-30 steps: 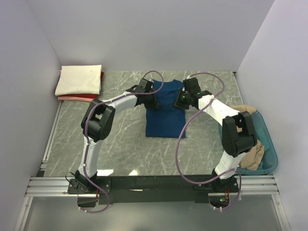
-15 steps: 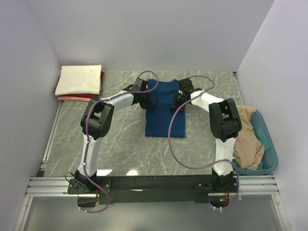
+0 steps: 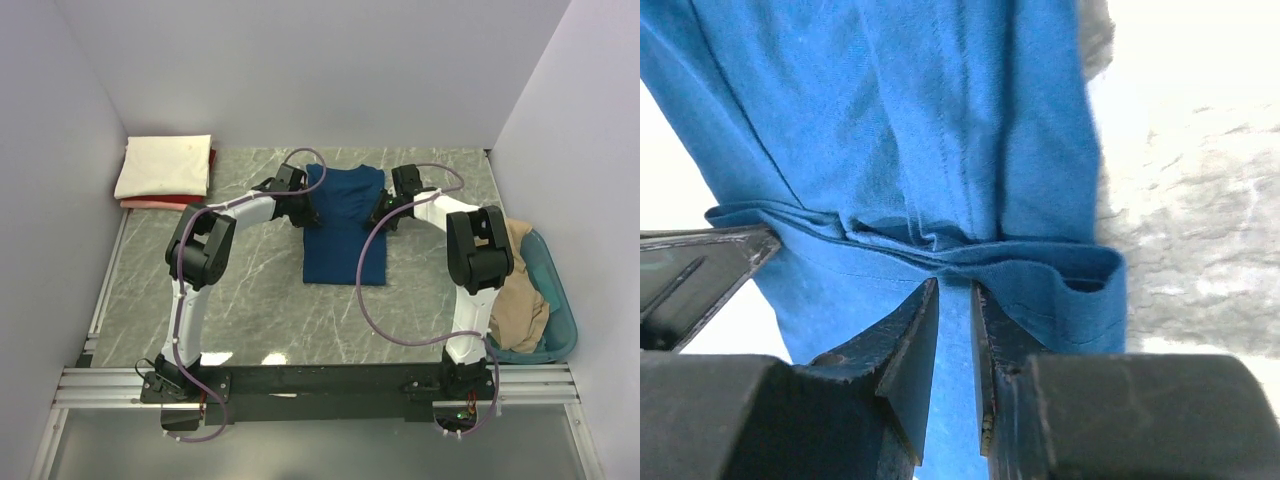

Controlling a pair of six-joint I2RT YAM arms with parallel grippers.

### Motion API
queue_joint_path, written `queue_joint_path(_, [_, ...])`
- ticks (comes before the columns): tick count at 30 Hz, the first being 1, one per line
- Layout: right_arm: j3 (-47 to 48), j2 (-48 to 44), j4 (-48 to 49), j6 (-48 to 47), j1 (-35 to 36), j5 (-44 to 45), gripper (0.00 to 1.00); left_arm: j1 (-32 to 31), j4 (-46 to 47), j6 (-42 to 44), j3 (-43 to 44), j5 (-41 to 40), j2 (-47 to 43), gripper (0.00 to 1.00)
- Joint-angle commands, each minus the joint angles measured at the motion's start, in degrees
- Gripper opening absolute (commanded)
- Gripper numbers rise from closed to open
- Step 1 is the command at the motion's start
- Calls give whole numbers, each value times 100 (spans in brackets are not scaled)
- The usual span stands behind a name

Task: Fold and stack the t-shirts
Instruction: Fold the tshirt

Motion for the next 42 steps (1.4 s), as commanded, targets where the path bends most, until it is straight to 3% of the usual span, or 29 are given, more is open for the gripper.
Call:
queue_joint_path(1, [-47,-188,73,-31,-318,-131,27,127,-160,116,-59,-299,-127,1])
queue_joint_path(14, [-371,-1146,160,39,-511,-325,28,321,-2,178,-49,-63,-1207,15])
queue_joint_path(20, [-828,-1322,328,110,-520,-97,28,303,560,-217,-1251,263,-1867,14])
queue_joint_path(27, [-627,-594,311,101,-520,-36,27,92,921,-394,-2325,369,-2474,14])
queue_joint_path(36, [-565,-531,91,13,-529,246,27,-75,1106,-420,-3407,395,-3274,15])
queue_joint_path(40, [-591,-759,-67,-22,-538,342,27,-154,1123,-394,-3749,377,-3660,16])
queue_joint_path(42, [-731,-1145,-129,-92,-529,413,27,-215,1123,-359,-3951,395,-3809,21])
